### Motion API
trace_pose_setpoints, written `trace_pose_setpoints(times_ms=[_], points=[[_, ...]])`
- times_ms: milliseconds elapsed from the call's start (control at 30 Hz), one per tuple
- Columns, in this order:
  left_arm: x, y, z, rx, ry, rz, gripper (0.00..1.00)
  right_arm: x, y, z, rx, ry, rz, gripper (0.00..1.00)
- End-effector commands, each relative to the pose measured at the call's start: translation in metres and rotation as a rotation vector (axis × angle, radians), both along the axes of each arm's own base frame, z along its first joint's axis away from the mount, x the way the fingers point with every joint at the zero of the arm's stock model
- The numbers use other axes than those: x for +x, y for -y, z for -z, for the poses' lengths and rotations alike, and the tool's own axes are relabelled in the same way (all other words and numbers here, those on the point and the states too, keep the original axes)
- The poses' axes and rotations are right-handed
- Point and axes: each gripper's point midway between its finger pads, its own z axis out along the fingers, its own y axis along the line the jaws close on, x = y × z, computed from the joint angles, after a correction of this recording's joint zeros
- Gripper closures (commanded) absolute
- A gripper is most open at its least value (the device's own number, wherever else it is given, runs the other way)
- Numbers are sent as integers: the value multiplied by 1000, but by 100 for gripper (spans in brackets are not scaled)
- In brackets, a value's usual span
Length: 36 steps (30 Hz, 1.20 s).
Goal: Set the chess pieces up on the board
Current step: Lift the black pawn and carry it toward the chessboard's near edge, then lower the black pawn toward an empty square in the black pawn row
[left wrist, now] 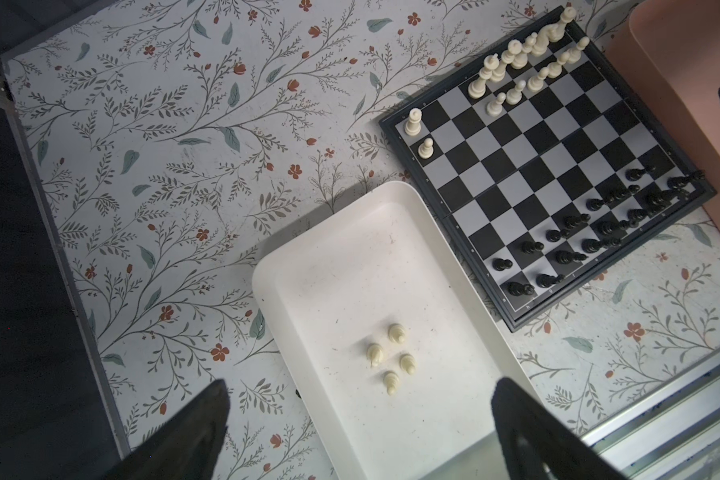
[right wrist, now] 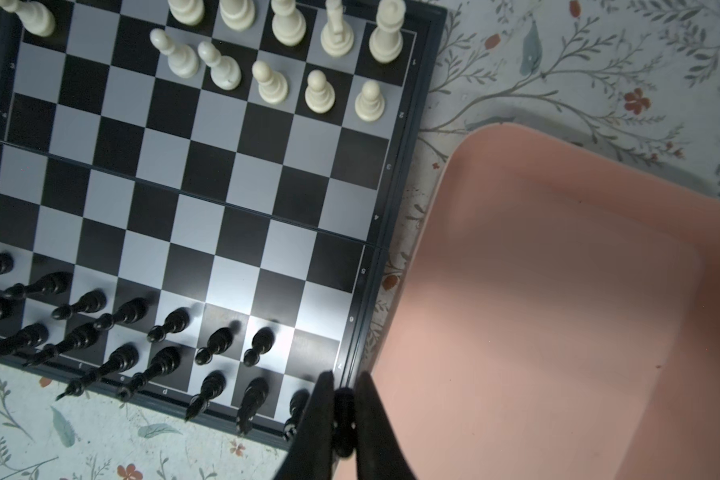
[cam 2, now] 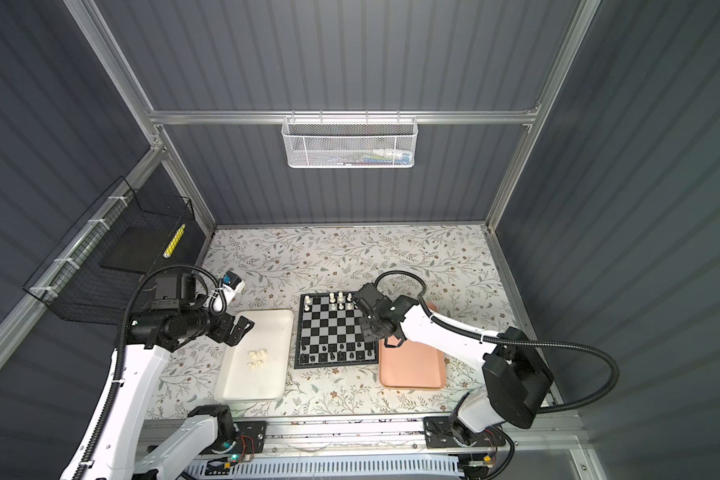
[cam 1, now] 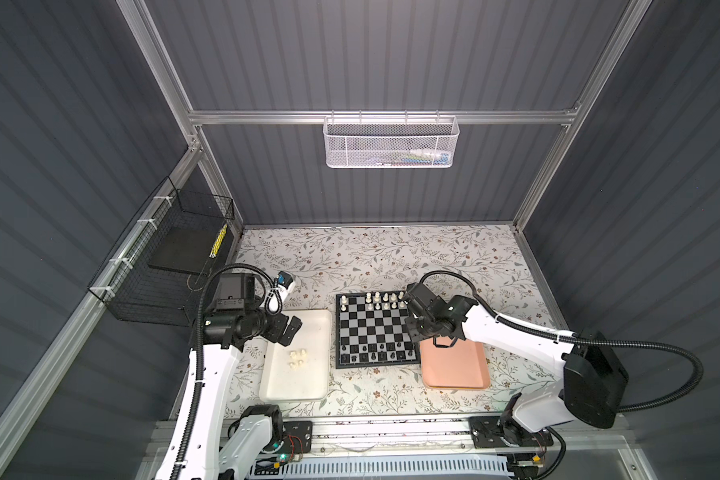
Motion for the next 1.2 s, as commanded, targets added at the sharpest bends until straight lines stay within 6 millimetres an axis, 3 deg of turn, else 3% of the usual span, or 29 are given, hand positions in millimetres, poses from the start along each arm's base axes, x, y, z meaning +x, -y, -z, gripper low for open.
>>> trace_pose_setpoints(times_ms=[0, 333, 1167], points=[[-7, 2, 0, 2, -13, 16, 0, -1, -4, 8, -3, -9, 19, 86], [-8, 1, 2, 2, -17, 15, 0, -5, -13, 24, -11, -29, 8, 87], [-9, 3, -1, -7, -15, 13, 0, -18, -13, 52, -15, -56, 23, 87]])
